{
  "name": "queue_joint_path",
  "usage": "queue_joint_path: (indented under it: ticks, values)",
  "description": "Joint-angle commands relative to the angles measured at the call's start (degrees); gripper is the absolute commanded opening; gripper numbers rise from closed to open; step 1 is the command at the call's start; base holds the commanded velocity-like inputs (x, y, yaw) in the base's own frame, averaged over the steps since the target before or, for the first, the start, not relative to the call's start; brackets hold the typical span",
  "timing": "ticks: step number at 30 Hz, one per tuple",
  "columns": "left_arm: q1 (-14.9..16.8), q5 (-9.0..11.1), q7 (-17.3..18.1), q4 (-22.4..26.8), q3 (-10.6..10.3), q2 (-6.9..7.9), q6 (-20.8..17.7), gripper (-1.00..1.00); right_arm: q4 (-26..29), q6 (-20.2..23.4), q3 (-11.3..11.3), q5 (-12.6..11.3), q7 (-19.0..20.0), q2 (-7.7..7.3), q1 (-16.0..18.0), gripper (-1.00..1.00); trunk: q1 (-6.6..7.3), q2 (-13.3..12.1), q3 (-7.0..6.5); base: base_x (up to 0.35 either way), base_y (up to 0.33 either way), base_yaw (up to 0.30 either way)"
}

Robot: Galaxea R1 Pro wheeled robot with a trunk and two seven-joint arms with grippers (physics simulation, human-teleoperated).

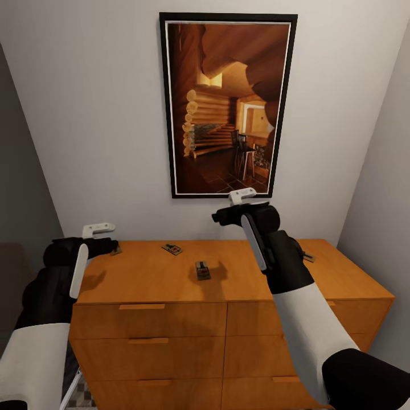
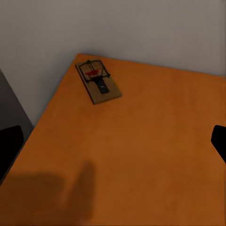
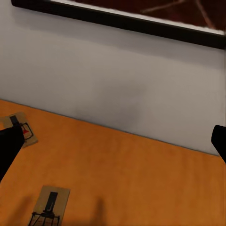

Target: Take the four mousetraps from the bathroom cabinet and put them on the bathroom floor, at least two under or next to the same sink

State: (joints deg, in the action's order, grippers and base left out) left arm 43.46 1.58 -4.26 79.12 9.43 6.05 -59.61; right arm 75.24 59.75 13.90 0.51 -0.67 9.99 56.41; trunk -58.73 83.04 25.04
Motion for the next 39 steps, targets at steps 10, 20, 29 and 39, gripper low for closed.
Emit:
queue_joint_path:
  ticks: [10, 20, 29, 39]
  values:
    - [0.0, 0.2, -0.3, -0.1, 0.0, -1.08, -0.2, 1.00, 1.5, 0.3, 0.1, 0.2, -0.8, 0.01, -0.9, 1.00, 0.00, 0.0, 0.07, 0.000, 0.000, 0.000]
    - [0.0, 0.2, -0.3, -0.2, 0.0, -1.50, -0.2, 1.00, 7.6, 0.3, 0.1, 0.2, -1.2, 0.01, -3.7, 1.00, 0.00, 0.0, 0.07, 0.000, 0.000, 0.000]
    - [0.0, 0.2, -0.3, -0.5, 0.0, -1.55, -0.2, 1.00, 10.8, 0.3, 0.2, 0.1, -1.2, 0.01, -5.8, 1.00, 0.00, 0.0, 0.07, 0.000, 0.000, 0.000]
    - [0.0, 0.2, -0.3, -1.4, 0.0, -1.56, -0.2, 1.00, 11.3, 0.3, 0.2, -0.1, -1.1, 0.01, -6.2, 1.00, 0.00, 0.0, 0.07, 0.000, 0.000, 0.023]
